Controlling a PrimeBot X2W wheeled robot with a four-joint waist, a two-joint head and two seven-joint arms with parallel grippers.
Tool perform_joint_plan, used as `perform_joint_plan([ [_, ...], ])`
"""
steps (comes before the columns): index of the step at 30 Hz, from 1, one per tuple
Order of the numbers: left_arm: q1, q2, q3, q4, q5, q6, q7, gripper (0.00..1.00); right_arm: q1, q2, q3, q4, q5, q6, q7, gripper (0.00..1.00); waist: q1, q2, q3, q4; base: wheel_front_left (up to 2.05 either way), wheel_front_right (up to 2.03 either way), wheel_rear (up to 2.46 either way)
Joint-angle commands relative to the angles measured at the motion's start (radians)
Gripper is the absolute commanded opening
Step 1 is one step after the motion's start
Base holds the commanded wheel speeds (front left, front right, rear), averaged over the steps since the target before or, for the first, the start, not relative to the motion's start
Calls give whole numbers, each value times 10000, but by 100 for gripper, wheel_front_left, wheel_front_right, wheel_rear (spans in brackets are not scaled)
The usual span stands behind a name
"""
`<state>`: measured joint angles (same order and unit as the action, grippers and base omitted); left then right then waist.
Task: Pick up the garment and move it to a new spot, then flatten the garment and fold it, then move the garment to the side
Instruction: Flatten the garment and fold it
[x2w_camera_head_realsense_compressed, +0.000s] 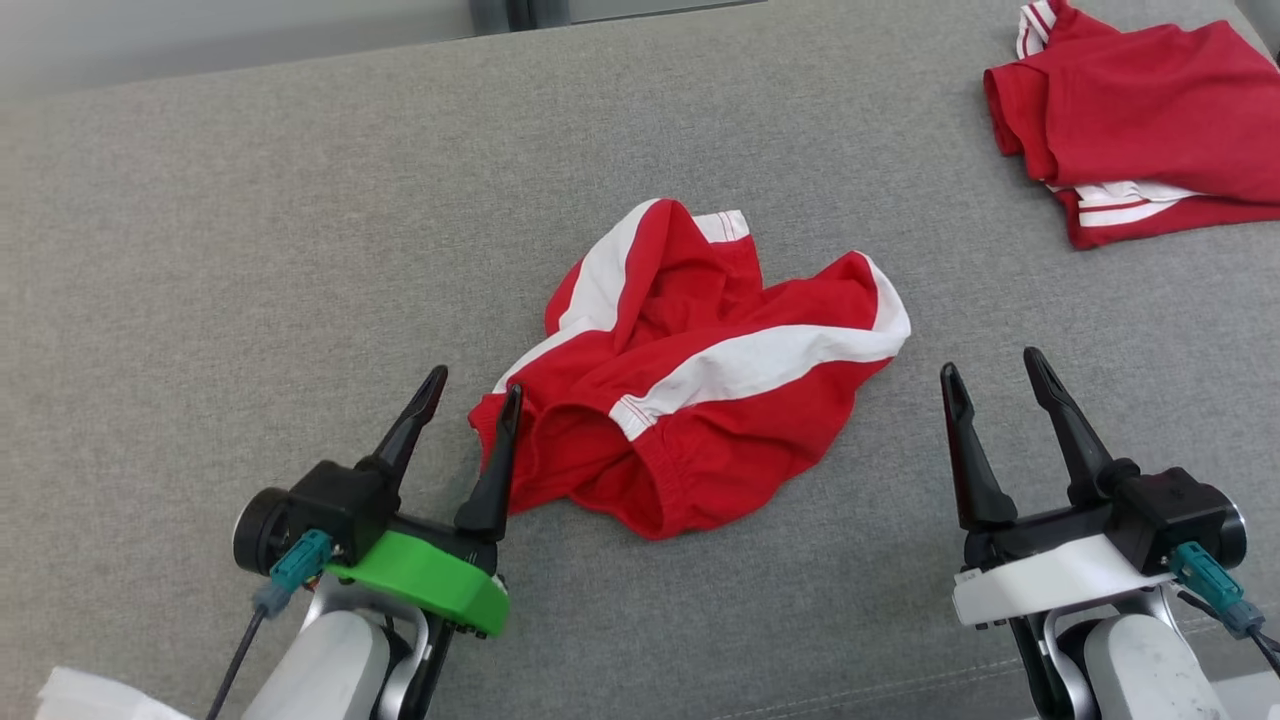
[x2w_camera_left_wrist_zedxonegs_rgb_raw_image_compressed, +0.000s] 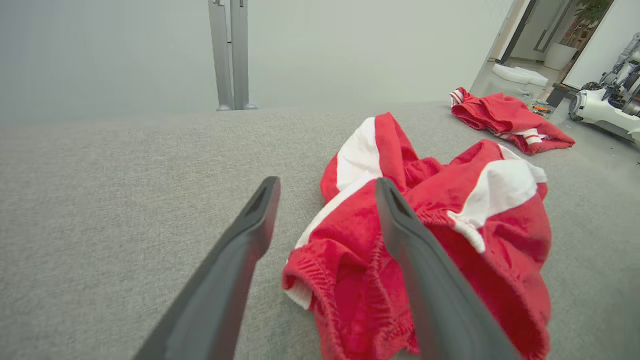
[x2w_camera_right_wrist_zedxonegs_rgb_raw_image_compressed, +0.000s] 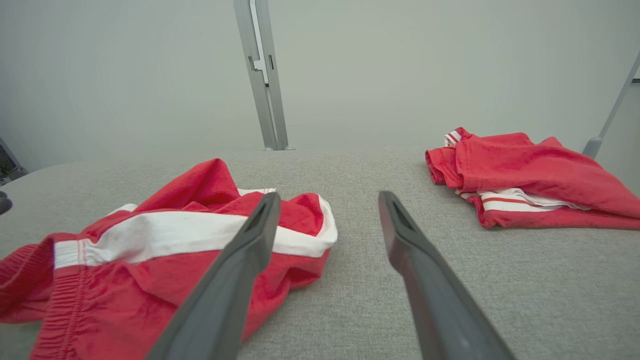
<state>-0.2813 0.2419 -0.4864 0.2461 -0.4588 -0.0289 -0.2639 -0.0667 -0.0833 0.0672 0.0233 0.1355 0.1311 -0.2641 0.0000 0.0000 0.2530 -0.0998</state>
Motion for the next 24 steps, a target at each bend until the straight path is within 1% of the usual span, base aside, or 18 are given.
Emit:
perform_joint_plan([
  [1,370,-87,137,-300,-226,49,3,100,94,-41,-34,-5,-33,-8,1,100,0,0,-96,106,0,0,0],
  [3,793,-220,235,-733,-516,-48,2,100,156,-52,-29,-22,-21,-8,1,100,0,0,-142,155,0,0,0],
  [5,1149,-391,152,-1148,-1030,-250,166,100,181,-66,-29,-25,-18,-8,1,100,0,0,-159,192,0,0,0],
  [9,1455,-558,-281,-1672,-1926,-628,1046,100,144,-77,-19,-45,-13,-8,1,100,0,0,-98,243,0,0,0],
  [12,1248,-673,-557,-1509,-2228,-711,1636,100,-12,-84,78,-26,-10,-8,1,100,0,0,10,197,0,0,0],
  [14,1002,-771,-608,-1270,-2311,-717,1814,100,-81,-101,157,-30,7,-8,1,100,0,0,91,103,0,0,0],
  [18,484,-1067,-681,-706,-2614,-807,1947,100,-124,-111,94,-44,7,-8,1,100,0,0,282,-122,0,0,0],
  [24,-26,-1107,-579,-233,-2673,-849,1795,100,-222,-59,117,-43,33,-8,1,100,0,0,459,-451,0,0,0],
])
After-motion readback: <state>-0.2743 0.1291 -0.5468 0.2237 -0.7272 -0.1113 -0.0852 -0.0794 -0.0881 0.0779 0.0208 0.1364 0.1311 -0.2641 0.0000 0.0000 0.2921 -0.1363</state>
